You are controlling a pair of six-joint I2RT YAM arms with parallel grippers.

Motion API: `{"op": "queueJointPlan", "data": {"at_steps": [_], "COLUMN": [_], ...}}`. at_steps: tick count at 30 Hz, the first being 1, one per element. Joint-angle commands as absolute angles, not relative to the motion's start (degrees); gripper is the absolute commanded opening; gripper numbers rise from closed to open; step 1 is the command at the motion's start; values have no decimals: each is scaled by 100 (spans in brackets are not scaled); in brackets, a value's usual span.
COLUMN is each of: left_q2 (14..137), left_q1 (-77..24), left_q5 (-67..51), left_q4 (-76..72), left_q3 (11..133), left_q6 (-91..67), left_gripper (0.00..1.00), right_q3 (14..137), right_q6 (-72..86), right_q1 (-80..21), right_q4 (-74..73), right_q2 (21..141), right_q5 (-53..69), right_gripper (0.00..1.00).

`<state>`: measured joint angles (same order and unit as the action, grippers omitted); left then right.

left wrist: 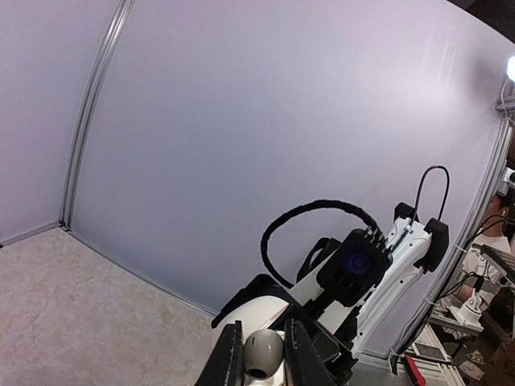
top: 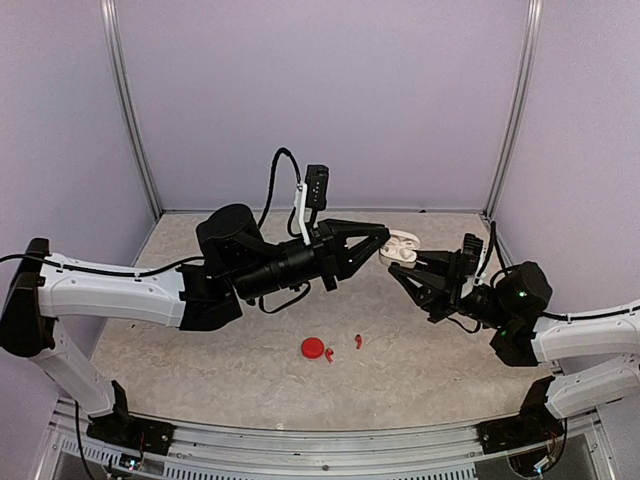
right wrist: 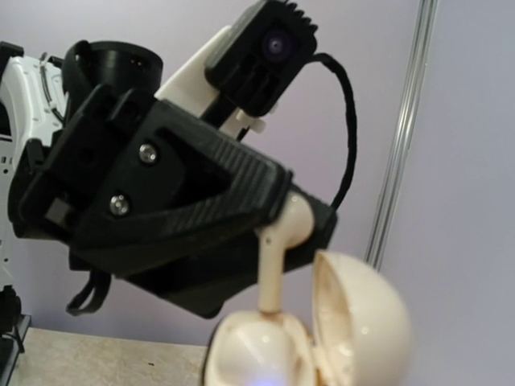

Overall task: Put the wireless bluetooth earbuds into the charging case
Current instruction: Insert the left earbud into the left side groove of the charging case.

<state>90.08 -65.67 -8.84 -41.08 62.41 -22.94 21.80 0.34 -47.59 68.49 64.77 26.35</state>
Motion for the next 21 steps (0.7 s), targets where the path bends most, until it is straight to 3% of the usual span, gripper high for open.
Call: {"op": "queueJointPlan", "data": {"at_steps": [1,21], "left_q2": [9148,9280], "left_q1": [-6594,-6598], "left_q5": [-887,-977], "left_q4": [-4109,-4068], "left_q3": [6354,6347], "left_q6": [-2313,-2338], "left_gripper": [10,10], "right_q3": [2355,2429], "right_q6": [199,295], "right_q1": [-4852,-4860], "right_q4": [7209,7462], "right_q2": [6411,6586], "right_q5": [2668,2611], "right_gripper": [0,0]}}
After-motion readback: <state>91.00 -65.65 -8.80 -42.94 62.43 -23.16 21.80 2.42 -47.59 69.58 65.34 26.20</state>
